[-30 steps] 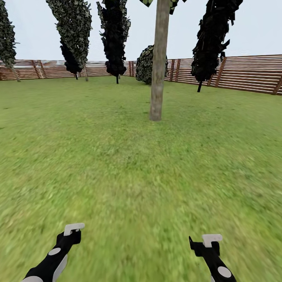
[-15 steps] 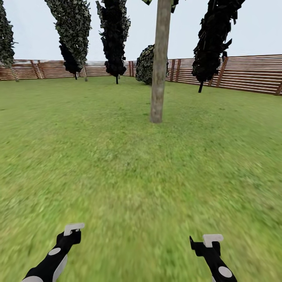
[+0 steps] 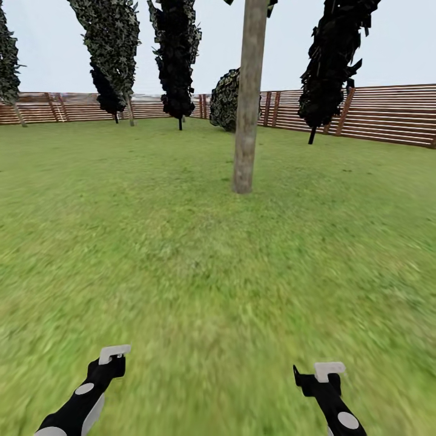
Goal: In the garden, pick up the pesticide atomizer on the floor and spray pesticide onto both trees until each tree trunk is fully covered.
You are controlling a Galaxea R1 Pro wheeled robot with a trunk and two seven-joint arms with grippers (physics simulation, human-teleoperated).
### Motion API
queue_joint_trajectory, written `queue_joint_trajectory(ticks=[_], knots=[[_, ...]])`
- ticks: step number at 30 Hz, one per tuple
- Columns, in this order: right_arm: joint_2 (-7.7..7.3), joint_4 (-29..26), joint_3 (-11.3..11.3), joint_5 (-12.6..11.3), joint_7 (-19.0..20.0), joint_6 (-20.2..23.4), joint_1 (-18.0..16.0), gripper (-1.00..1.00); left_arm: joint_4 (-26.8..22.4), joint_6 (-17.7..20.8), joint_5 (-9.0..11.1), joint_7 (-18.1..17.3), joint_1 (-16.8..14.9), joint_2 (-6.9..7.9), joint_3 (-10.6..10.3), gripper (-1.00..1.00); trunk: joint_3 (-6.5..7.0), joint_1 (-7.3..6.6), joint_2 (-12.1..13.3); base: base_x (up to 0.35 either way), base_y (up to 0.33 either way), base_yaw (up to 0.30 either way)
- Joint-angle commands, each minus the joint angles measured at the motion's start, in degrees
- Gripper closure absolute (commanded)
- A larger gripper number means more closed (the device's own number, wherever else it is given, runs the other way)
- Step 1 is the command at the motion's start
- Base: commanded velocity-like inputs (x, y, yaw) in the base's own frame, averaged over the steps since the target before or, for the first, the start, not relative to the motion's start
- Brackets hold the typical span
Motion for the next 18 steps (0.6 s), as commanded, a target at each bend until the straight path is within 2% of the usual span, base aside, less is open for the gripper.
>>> queue_joint_trajectory(ticks=[1, 18], knots=[[0.01, 0.03, -0.03, 0.37, -0.15, -0.13, -0.02, -1.0, 0.05, -0.22, -0.44, 0.03, -0.04, -0.03, 0.25, 1.0, -0.05, 0.02, -0.01, 0.34, 0.0, 0.0], [-0.02, 0.03, -0.03, 0.37, -0.15, -0.06, -0.02, -1.0, 0.05, -0.22, -0.45, 0.03, -0.04, -0.05, 0.27, 1.0, -0.05, 0.02, -0.01, 0.341, 0.0, 0.0]])
